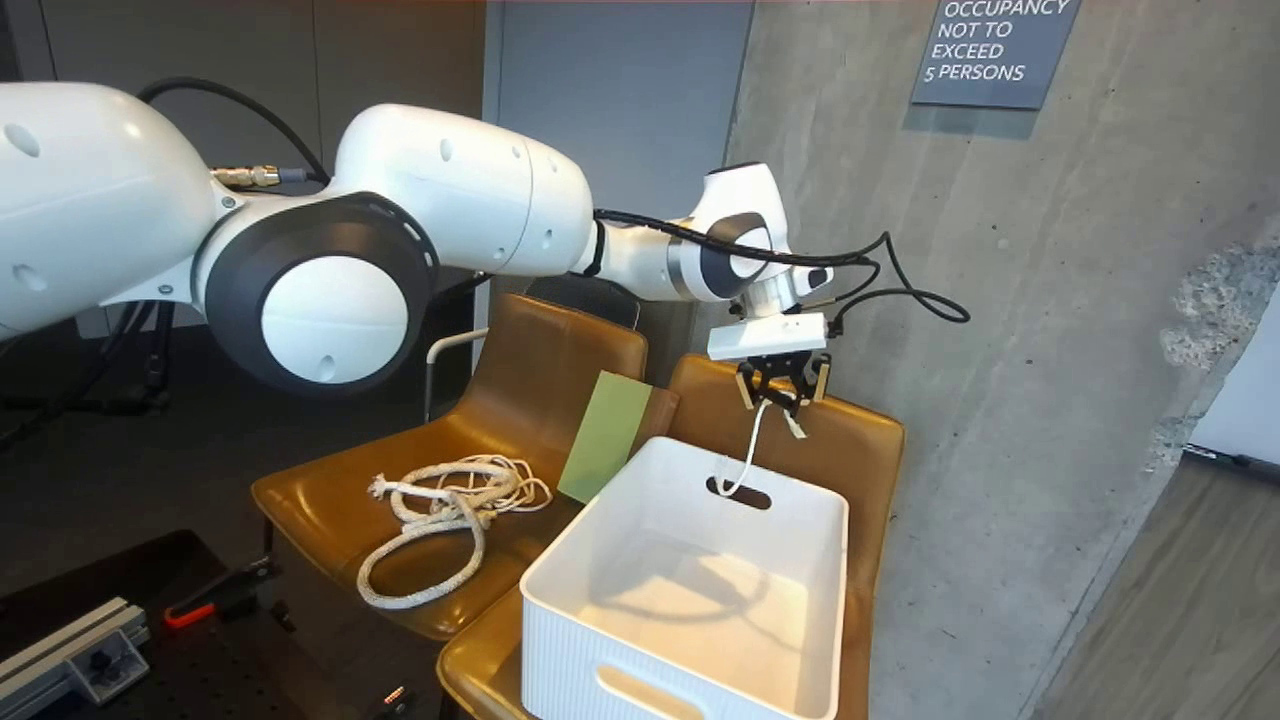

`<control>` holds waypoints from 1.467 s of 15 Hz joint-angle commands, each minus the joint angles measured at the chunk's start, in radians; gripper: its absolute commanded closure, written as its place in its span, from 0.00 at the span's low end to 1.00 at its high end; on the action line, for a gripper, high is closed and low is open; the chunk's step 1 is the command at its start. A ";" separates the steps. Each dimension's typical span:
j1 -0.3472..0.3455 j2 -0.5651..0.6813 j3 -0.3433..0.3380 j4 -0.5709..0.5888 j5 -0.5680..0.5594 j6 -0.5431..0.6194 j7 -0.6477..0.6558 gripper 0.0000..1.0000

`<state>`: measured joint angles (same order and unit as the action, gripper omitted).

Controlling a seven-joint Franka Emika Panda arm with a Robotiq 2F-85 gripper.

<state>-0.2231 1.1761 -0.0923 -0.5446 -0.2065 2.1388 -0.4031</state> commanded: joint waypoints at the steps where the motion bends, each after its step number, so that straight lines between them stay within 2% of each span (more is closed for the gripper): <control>1: 0.027 -0.058 -0.027 -0.012 -0.028 -0.045 0.024 1.00; 4: 0.070 -0.103 -0.039 -0.037 -0.044 -0.083 0.057 1.00; 11: 0.215 -0.198 -0.098 -0.123 -0.133 -0.203 0.203 1.00; 14: 0.277 -0.257 -0.120 -0.178 -0.180 -0.242 0.212 1.00; 18: 0.365 -0.363 -0.159 -0.296 -0.270 -0.283 0.237 1.00; 22: 0.449 -0.495 -0.168 -0.478 -0.339 -0.289 0.263 1.00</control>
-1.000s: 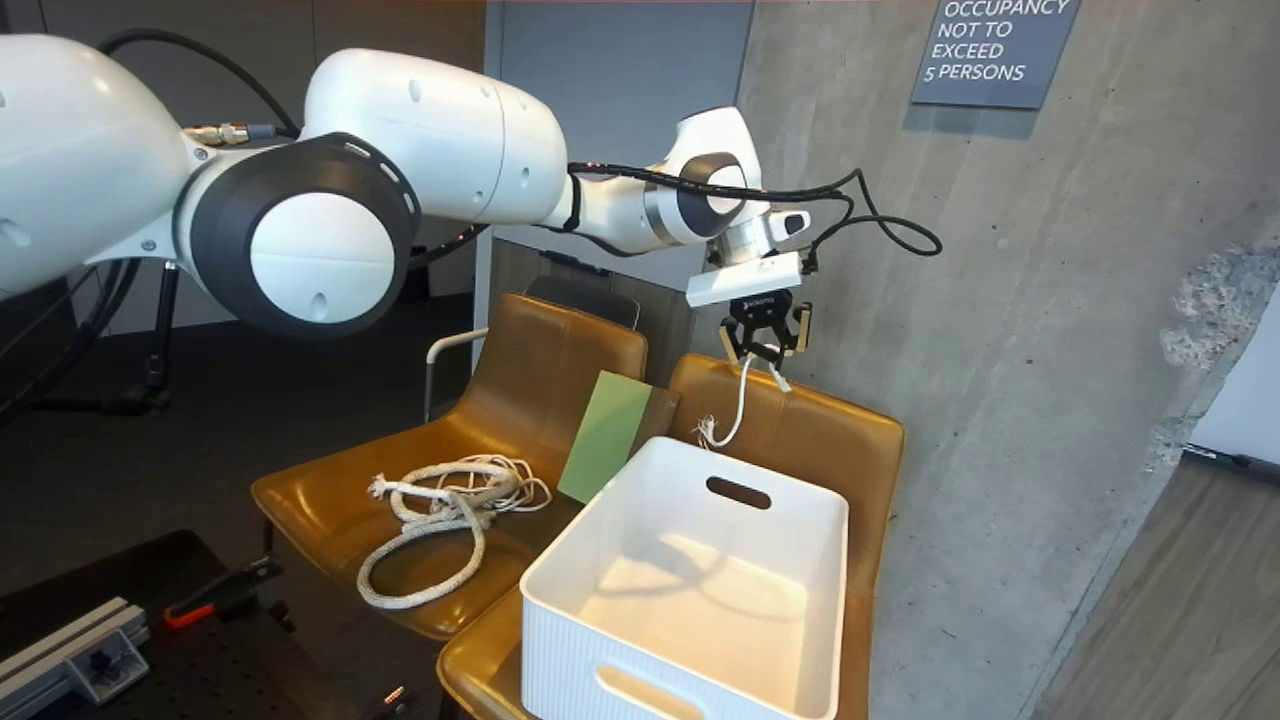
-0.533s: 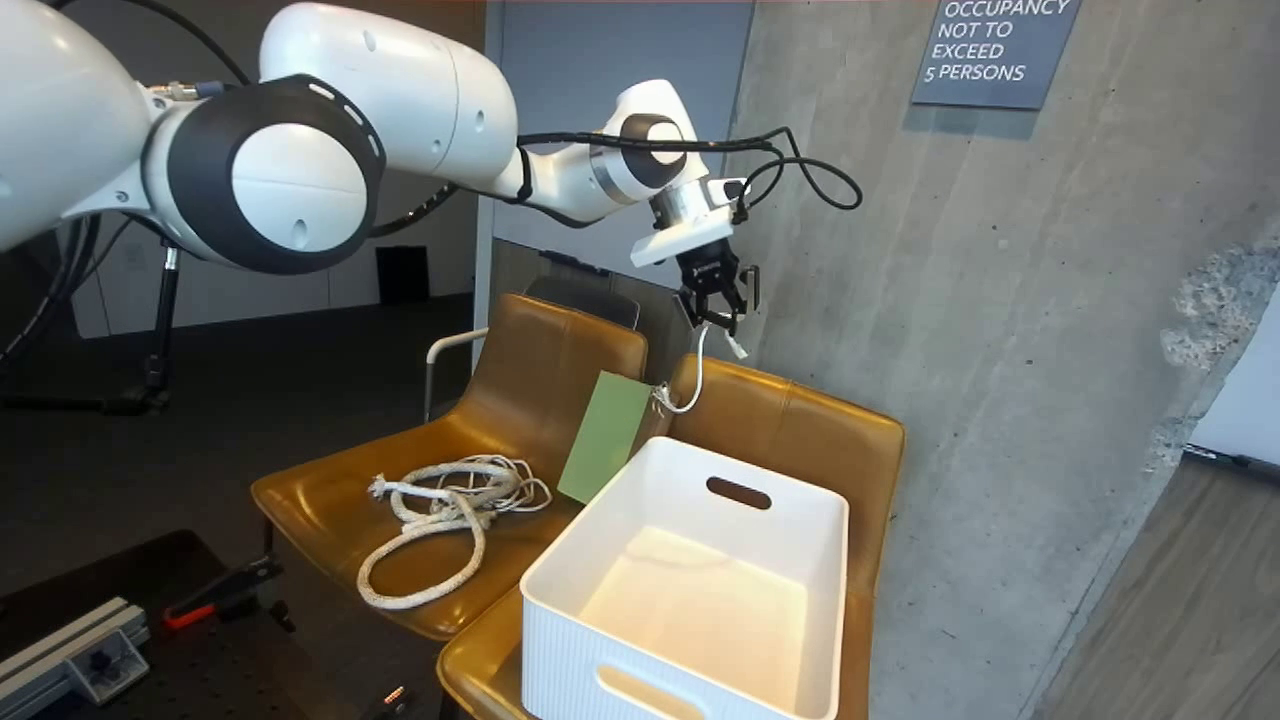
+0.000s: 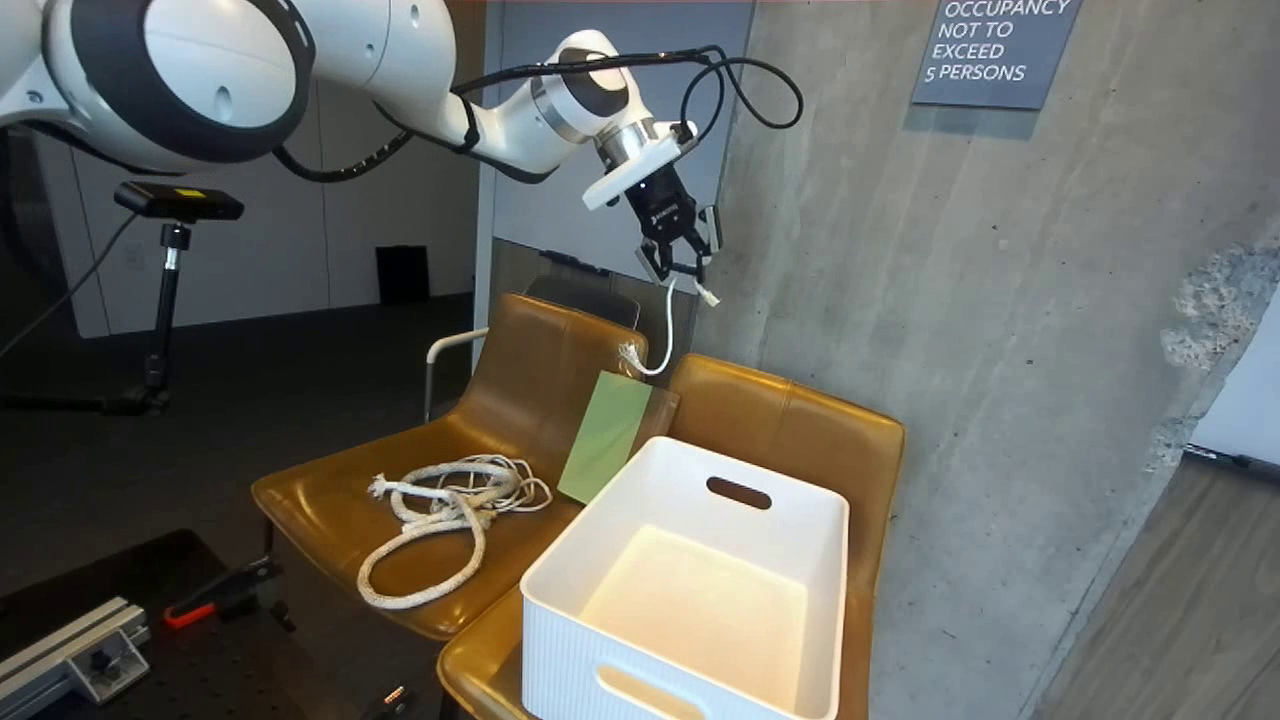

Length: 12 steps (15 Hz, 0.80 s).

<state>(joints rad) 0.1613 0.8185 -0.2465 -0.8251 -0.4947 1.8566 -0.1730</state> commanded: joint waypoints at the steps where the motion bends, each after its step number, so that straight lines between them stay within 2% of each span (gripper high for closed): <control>1: 0.078 -0.169 -0.005 -0.242 -0.051 -0.006 0.034 1.00; 7: 0.143 -0.318 0.029 -0.528 -0.031 0.064 0.072 1.00; 8: 0.109 -0.345 0.089 -0.569 -0.057 0.065 0.087 1.00; 12: 0.080 -0.448 0.143 -0.766 -0.058 0.143 0.133 1.00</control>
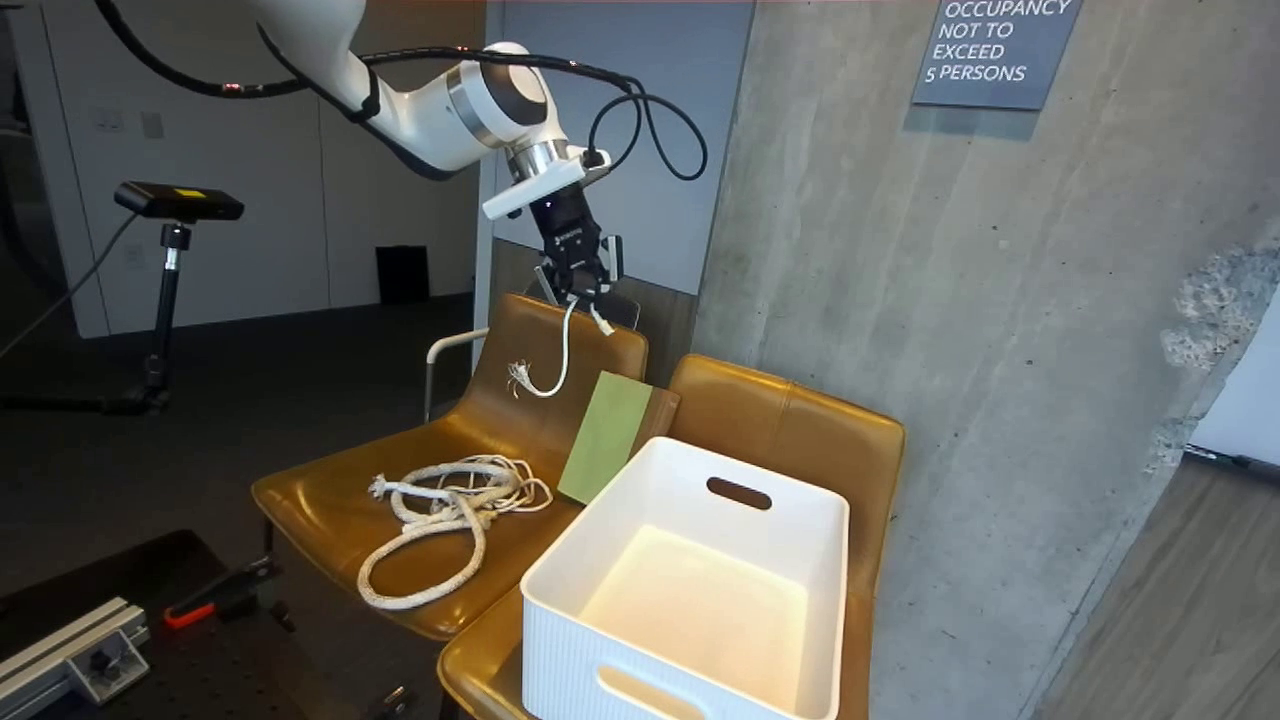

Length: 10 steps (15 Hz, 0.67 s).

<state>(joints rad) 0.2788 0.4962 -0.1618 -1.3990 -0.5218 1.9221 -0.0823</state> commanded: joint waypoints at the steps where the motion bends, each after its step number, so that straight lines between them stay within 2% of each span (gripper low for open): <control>1: -0.044 -0.152 0.067 -0.243 -0.038 0.107 0.056 1.00; 10: -0.078 -0.437 0.146 -0.725 -0.158 0.312 0.193 1.00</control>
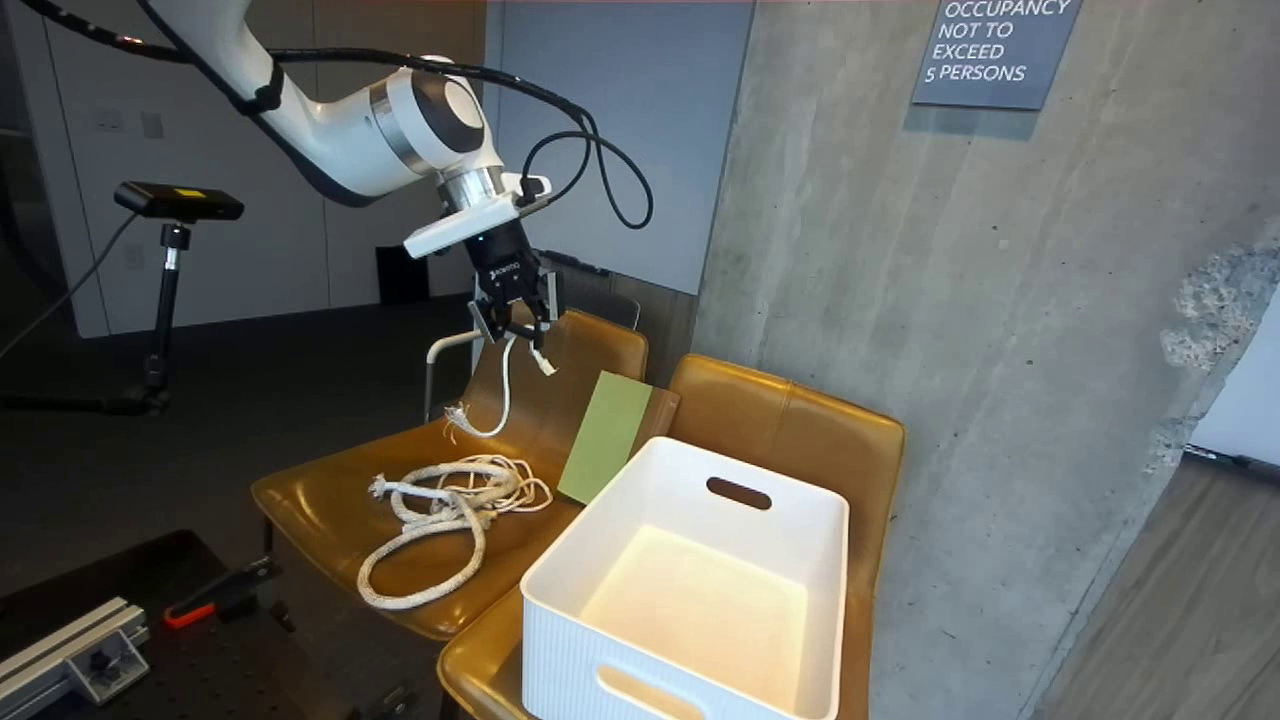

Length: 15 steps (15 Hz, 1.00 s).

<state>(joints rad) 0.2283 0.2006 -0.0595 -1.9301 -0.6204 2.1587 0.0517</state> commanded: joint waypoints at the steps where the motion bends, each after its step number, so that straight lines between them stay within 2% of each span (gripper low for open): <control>1: -0.030 -0.178 0.056 -0.252 -0.077 0.105 0.082 1.00; 3: -0.040 -0.235 0.077 -0.350 -0.122 0.172 0.133 1.00; 5: -0.056 -0.225 0.092 -0.363 -0.150 0.232 0.162 1.00; 11: -0.114 -0.071 0.083 -0.255 -0.130 0.381 0.156 1.00; 15: -0.122 0.058 0.094 -0.122 -0.017 0.392 0.096 1.00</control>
<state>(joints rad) 0.1171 0.1581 0.0148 -2.1681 -0.7244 2.5439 0.2014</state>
